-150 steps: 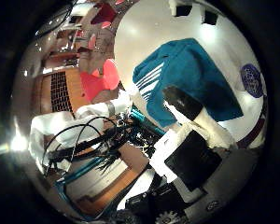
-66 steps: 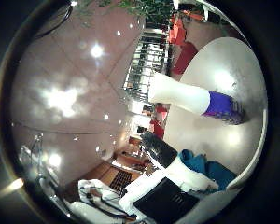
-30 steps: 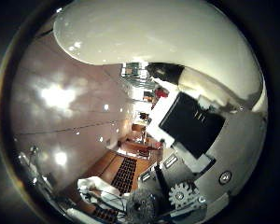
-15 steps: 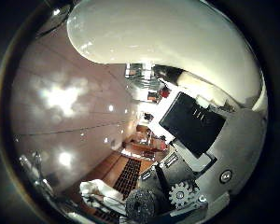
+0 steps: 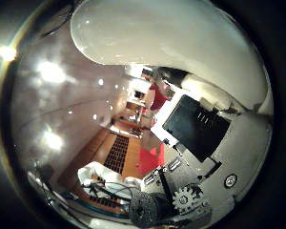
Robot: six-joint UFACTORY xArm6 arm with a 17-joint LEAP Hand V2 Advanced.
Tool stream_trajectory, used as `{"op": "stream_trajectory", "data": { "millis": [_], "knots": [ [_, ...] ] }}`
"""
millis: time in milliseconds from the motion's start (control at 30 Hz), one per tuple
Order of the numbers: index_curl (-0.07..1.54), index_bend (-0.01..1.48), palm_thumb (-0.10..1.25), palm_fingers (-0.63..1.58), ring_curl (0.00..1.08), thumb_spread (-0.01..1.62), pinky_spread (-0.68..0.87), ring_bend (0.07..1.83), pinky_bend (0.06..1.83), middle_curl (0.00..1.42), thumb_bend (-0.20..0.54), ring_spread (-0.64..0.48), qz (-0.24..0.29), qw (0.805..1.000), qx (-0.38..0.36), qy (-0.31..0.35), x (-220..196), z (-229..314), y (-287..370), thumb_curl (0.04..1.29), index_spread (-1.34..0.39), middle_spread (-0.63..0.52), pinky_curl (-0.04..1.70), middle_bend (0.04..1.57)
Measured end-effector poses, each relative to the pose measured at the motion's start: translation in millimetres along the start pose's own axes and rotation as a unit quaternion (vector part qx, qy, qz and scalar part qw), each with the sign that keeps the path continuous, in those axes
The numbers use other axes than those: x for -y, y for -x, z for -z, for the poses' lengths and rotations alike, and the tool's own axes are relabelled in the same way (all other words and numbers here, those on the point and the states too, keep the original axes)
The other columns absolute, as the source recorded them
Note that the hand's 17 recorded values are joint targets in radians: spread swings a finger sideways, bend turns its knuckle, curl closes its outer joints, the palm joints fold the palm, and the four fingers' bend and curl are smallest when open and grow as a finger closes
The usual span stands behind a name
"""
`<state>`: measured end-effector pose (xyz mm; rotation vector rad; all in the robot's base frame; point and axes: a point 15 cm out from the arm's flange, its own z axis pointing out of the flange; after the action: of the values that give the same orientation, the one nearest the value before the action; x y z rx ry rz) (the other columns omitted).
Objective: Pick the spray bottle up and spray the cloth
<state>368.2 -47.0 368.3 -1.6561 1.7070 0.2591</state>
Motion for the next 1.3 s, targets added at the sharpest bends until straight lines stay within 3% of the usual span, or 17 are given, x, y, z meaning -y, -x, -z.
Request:
{"op": "stream_trajectory", "data": {
  "millis": [167,400,767,1033,1300],
  "knots": [
    [0.78,1.22,1.01,1.11,0.78,0.99,-0.17,1.37,1.09,0.72,-0.015,-0.22,0.065,0.991,-0.082,0.082,-2.5,2.2,61.1,0.70,-0.17,-0.10,1.32,1.41],
    [0.76,1.23,1.02,1.12,0.78,0.99,-0.18,1.36,1.06,0.70,-0.015,-0.22,0.127,0.963,-0.159,0.179,-22.5,-11.9,131.0,0.70,-0.17,-0.10,1.37,1.41],
    [0.76,1.23,1.01,1.13,0.79,1.02,-0.18,1.35,1.04,0.69,-0.014,-0.22,0.167,0.886,-0.316,0.297,-44.6,-39.9,170.3,0.70,-0.17,-0.10,1.41,1.42],
    [0.75,1.22,0.99,1.13,0.80,1.06,-0.19,1.35,1.03,0.69,-0.013,-0.22,0.197,0.809,-0.435,0.344,-64.1,-51.9,160.4,0.69,-0.18,-0.10,1.42,1.42],
    [0.75,1.22,1.00,1.13,0.80,1.09,-0.19,1.35,1.03,0.69,-0.012,-0.22,0.208,0.784,-0.463,0.359,-77.6,-70.6,164.3,0.67,-0.18,-0.10,1.43,1.42]
  ]
}}
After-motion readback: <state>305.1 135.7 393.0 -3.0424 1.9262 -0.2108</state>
